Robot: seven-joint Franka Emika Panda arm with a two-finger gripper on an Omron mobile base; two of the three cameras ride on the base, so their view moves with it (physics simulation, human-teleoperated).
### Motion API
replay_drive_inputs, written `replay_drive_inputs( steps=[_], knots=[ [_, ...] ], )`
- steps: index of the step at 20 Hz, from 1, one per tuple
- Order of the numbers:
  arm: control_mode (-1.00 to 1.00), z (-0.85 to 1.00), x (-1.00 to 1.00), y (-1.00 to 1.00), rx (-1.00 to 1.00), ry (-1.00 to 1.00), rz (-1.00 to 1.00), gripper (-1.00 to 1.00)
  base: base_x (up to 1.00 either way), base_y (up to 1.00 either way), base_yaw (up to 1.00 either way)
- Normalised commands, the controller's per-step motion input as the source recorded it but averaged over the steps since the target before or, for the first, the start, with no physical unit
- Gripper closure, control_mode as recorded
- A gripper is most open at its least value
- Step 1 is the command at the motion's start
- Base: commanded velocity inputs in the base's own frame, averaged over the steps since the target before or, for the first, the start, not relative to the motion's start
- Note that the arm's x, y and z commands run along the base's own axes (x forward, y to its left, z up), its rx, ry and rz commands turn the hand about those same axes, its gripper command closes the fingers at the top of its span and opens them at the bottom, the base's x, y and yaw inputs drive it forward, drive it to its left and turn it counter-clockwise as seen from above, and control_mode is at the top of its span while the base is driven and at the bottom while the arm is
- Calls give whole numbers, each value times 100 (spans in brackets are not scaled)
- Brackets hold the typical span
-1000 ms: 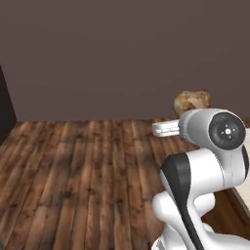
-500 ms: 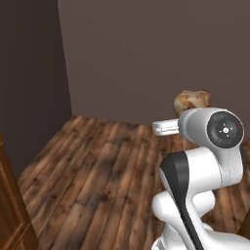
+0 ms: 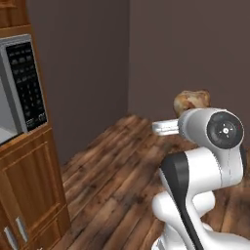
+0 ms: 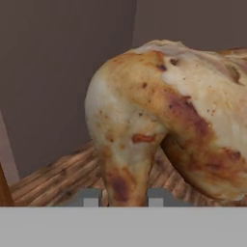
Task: Transport the chicken drumstick from the fridge to the microwave and turn on the microwave.
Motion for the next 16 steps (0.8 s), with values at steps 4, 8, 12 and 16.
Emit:
replay_drive_inputs(
  steps=[4, 8, 12, 16],
  knots=[
    [100, 0, 0, 0, 0, 0, 0, 100, 59, -14, 53],
    [100, 0, 0, 0, 0, 0, 0, 100, 55, -12, 50],
    [100, 0, 0, 0, 0, 0, 0, 100, 42, -6, 48],
    [100, 0, 0, 0, 0, 0, 0, 100, 38, -3, 50]
  ],
)
